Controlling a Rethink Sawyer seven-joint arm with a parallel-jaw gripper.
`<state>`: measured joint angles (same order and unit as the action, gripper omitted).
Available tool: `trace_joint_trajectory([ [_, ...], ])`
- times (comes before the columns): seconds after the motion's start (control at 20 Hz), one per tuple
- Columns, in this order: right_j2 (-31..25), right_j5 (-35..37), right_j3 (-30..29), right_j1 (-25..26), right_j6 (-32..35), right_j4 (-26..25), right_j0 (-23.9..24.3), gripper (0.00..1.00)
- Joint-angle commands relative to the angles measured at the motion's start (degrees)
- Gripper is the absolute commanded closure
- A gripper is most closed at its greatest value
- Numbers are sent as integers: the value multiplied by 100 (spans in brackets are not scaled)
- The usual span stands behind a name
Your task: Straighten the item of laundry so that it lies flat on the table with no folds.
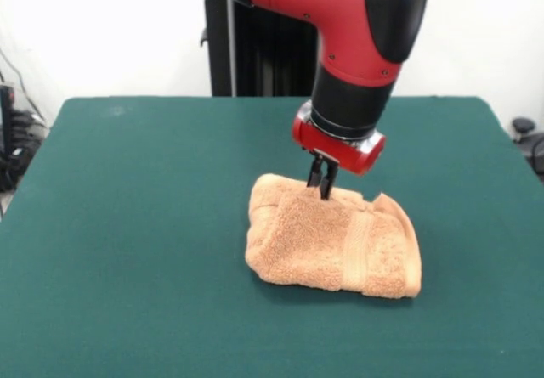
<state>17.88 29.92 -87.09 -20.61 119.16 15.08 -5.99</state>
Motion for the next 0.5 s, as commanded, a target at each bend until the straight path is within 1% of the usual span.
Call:
trace_joint_trajectory([
  [0.05, -429, 214, -566, 278, 1364, 248, -245, 100],
  [0.2, -406, 207, -574, 254, 1372, 257, -253, 100],
  [0.3, -367, 351, -586, 151, 1348, 245, -253, 100],
  [0.5, -212, 980, -673, -374, 1236, 173, -268, 100],
])
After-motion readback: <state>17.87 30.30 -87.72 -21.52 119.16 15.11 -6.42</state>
